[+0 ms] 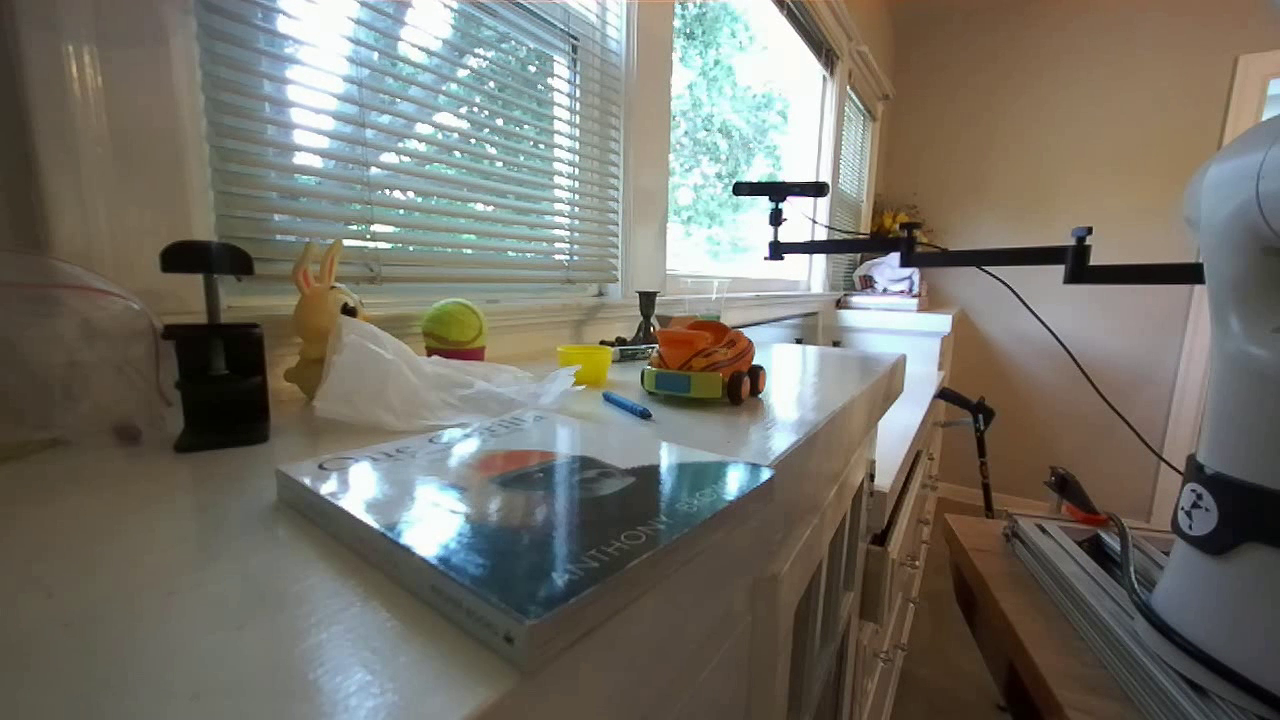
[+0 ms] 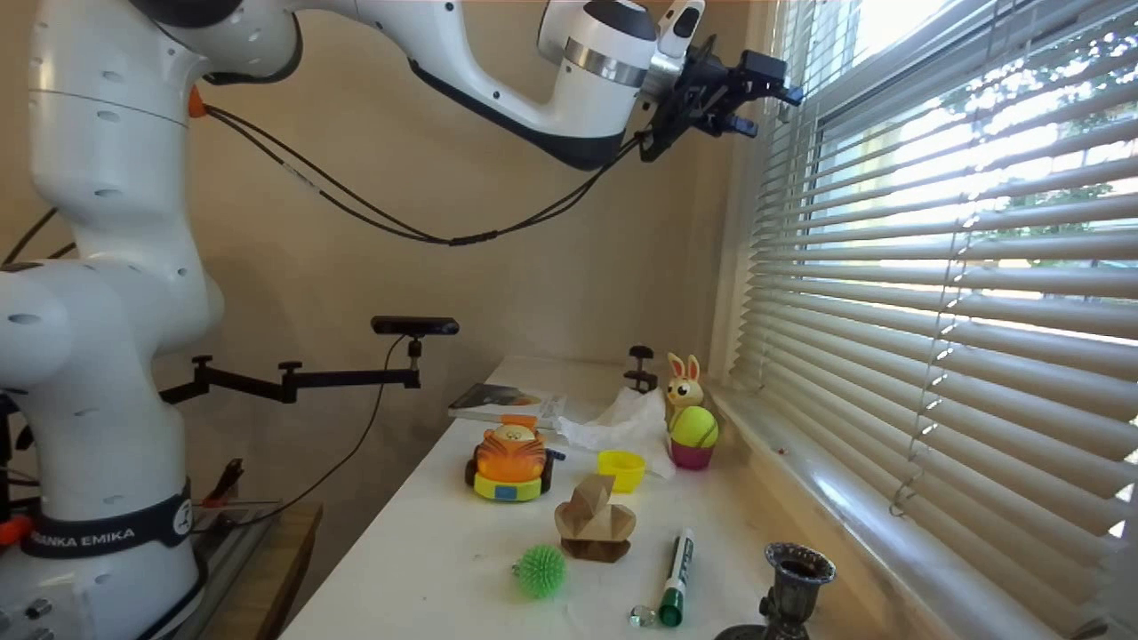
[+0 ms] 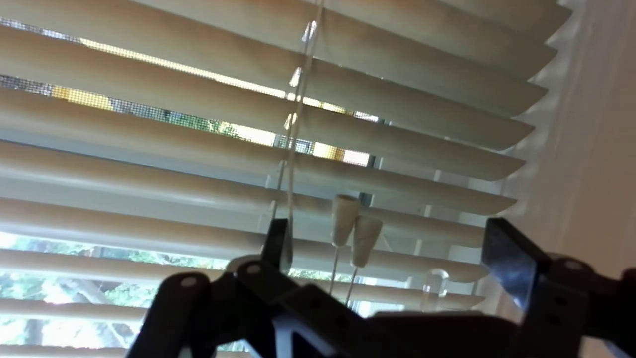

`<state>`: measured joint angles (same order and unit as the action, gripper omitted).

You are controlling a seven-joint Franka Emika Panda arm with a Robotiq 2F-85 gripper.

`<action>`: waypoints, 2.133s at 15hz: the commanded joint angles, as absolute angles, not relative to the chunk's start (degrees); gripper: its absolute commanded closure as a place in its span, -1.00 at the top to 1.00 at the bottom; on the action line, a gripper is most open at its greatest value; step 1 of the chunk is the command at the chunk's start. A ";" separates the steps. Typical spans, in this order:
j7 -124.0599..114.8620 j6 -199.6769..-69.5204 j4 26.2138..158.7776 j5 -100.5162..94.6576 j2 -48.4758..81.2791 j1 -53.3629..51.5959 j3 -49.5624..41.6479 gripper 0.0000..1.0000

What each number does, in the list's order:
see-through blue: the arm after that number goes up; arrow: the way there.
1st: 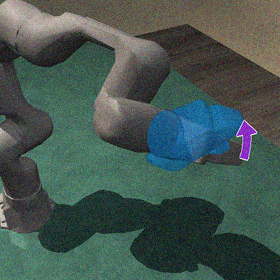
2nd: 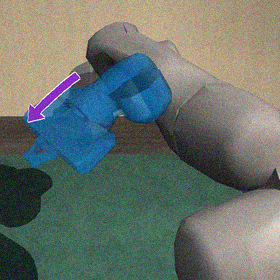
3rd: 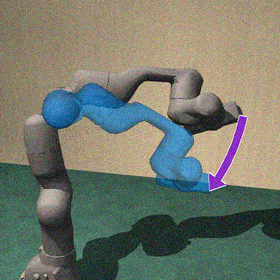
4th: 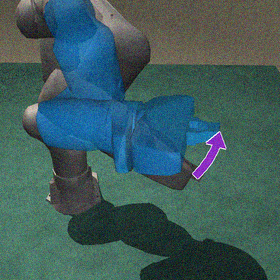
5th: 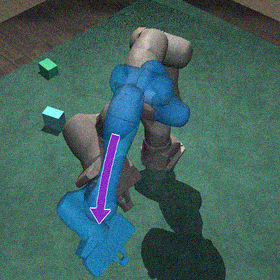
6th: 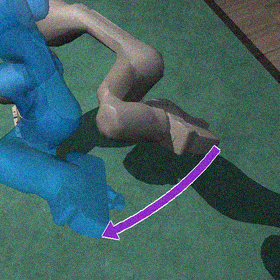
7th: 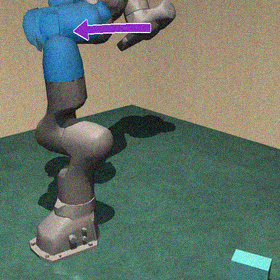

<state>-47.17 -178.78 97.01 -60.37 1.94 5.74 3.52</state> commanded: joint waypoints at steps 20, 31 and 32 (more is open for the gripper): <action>-52.00 -177.11 96.15 -68.23 0.08 5.53 2.81 -0.92; -54.58 -175.08 96.77 -70.25 -1.36 5.53 3.36 0.26; -54.72 -175.03 96.80 -70.30 -1.38 5.52 3.42 0.42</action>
<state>-51.34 -176.71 96.81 -67.17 -0.29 5.72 3.16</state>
